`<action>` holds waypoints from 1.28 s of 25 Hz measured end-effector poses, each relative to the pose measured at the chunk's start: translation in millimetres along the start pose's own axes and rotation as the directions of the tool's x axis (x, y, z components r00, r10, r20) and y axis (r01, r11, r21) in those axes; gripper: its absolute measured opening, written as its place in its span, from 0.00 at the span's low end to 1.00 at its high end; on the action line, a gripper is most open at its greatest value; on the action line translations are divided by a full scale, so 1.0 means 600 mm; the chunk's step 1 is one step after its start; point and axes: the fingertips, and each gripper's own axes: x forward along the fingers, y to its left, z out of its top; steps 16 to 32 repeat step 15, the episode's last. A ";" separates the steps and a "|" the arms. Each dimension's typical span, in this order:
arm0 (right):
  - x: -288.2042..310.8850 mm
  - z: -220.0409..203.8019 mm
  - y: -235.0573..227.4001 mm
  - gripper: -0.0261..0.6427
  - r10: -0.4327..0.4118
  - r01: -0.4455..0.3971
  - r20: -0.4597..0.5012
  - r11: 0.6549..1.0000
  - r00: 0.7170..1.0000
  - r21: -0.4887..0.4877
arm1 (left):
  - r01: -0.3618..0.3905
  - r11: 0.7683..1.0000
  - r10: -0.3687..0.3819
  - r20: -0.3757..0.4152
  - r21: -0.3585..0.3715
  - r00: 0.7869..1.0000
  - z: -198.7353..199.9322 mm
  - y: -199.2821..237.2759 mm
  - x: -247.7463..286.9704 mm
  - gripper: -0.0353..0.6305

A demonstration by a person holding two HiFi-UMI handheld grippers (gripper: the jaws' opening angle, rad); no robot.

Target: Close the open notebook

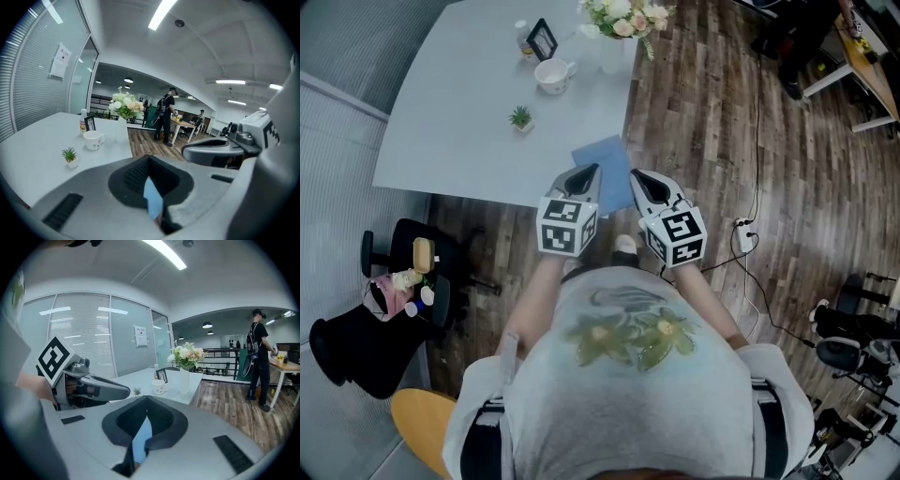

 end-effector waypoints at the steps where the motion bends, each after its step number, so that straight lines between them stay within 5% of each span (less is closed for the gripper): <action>1: 0.001 0.001 0.001 0.07 0.001 -0.001 0.001 1.000 1.000 -0.001 | 0.000 1.000 0.000 0.002 0.003 1.000 0.002 0.000 -0.001 0.06; 32: 0.005 0.004 0.018 0.07 0.006 -0.006 -0.001 1.000 1.000 -0.010 | 0.011 1.000 -0.011 0.016 0.000 1.000 0.006 0.007 -0.014 0.06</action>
